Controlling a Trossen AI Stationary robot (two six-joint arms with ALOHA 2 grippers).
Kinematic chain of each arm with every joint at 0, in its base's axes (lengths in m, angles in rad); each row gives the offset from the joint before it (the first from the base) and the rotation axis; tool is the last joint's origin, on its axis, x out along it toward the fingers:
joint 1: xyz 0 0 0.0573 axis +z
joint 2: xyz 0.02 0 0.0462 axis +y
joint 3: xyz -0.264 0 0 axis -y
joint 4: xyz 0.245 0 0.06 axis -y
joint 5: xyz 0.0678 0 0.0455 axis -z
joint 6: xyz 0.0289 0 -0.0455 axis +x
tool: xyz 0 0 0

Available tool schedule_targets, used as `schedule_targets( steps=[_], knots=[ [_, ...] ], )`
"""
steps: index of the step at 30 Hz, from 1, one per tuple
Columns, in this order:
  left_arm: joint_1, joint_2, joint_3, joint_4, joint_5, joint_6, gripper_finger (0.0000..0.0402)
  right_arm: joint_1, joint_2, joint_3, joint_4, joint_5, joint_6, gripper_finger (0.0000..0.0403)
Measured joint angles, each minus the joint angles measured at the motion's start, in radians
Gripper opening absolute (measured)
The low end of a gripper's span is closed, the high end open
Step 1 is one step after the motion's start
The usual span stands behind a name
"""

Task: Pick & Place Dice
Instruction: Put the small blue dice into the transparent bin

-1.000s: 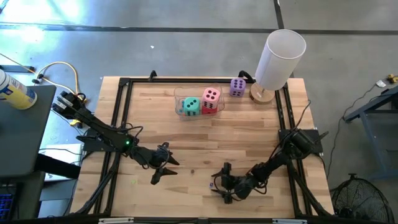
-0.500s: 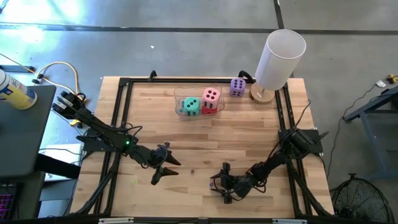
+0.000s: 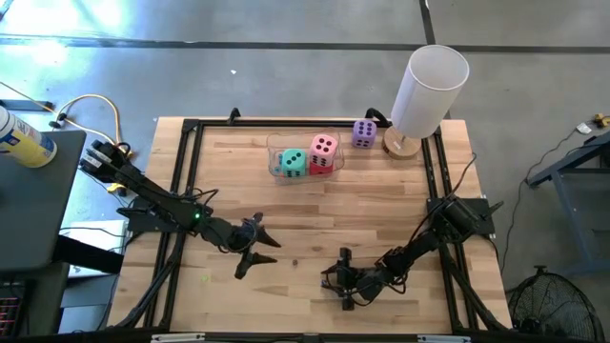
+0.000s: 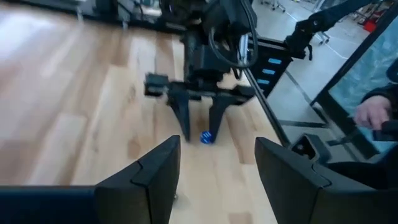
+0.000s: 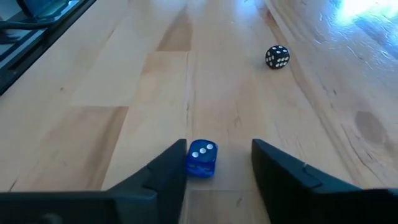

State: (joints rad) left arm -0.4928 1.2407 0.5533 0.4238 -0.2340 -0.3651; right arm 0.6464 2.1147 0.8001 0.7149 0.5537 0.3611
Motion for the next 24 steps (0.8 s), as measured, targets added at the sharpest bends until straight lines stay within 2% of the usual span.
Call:
schedule_targets(
  steps=[10, 14, 18, 22, 24],
  knots=[
    [0.064, 0.0, 0.0, 0.001, 0.0, 0.14, 0.0202, -0.011, -0.007, 0.0, 0.009, -0.013, -0.067, 0.0036],
    [0.08, 0.0, 0.0, 0.048, 0.0, 0.062, 0.0202, -0.047, -0.044, -0.001, -0.032, -0.022, -0.103, 0.0036],
    [0.086, 0.0, 0.0, 0.1, 0.0, 0.046, 0.0202, -0.094, -0.114, -0.005, -0.143, 0.072, -0.139, 0.0036],
    [0.094, 0.0, 0.0, 0.113, -0.009, 0.08, 0.0202, -0.17, -0.248, -0.002, -0.225, 0.115, -0.173, 0.0036],
    [0.104, 0.0, 0.0, 0.124, -0.04, -0.017, 0.0202, -0.207, -0.32, -0.002, -0.264, 0.129, -0.206, 0.0036]
  ],
)
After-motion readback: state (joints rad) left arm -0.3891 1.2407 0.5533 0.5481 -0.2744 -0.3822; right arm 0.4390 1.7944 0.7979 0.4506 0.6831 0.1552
